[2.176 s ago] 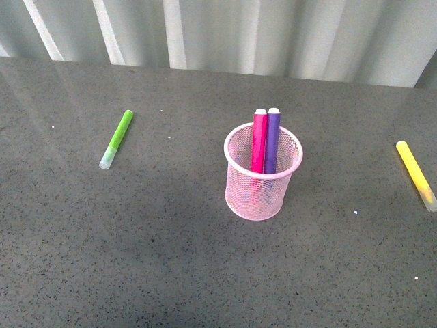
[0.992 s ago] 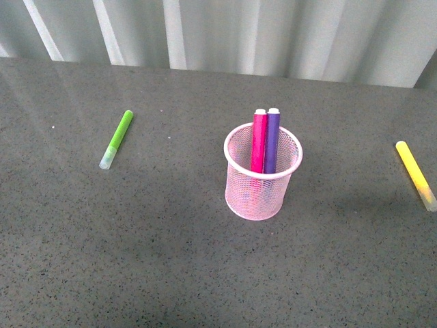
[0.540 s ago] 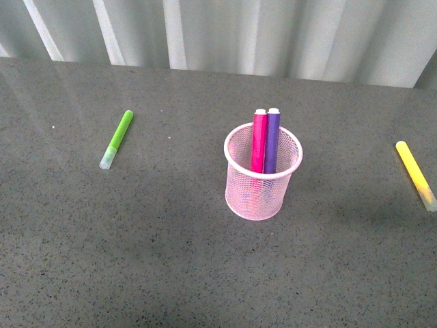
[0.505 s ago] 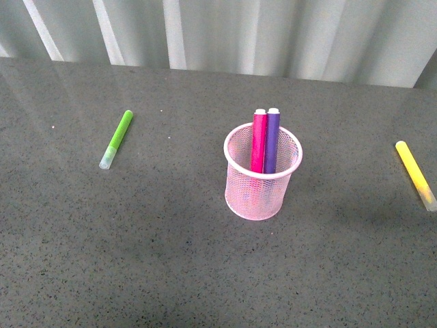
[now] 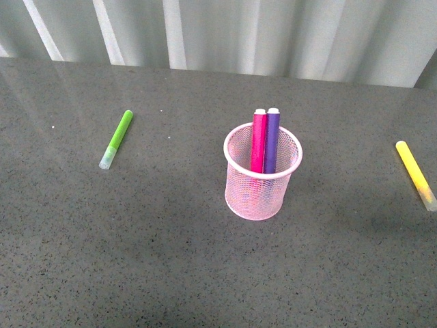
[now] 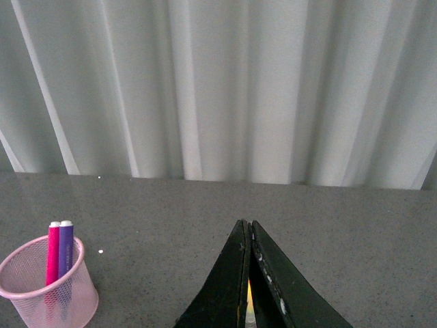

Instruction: Insert purple and pink pens into pink cup

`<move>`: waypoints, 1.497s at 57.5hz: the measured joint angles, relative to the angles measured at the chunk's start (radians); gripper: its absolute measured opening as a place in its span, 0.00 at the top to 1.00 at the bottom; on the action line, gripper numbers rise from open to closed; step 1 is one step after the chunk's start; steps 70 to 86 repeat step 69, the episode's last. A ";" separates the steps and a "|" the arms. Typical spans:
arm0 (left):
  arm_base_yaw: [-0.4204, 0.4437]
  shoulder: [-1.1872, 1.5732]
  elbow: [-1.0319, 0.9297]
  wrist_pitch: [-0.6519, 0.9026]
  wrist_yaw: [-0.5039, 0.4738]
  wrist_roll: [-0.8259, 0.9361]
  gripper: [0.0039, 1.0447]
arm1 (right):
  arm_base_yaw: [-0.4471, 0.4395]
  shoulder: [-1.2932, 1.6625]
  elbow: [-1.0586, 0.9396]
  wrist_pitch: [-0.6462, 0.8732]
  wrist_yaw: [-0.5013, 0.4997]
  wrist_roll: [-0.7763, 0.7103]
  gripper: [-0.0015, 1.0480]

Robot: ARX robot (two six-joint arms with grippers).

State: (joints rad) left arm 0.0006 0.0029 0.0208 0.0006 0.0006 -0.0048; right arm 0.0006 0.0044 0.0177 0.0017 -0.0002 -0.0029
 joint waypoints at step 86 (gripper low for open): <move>0.000 0.000 0.000 0.000 0.000 0.000 0.06 | 0.000 0.000 0.000 0.000 0.000 0.001 0.07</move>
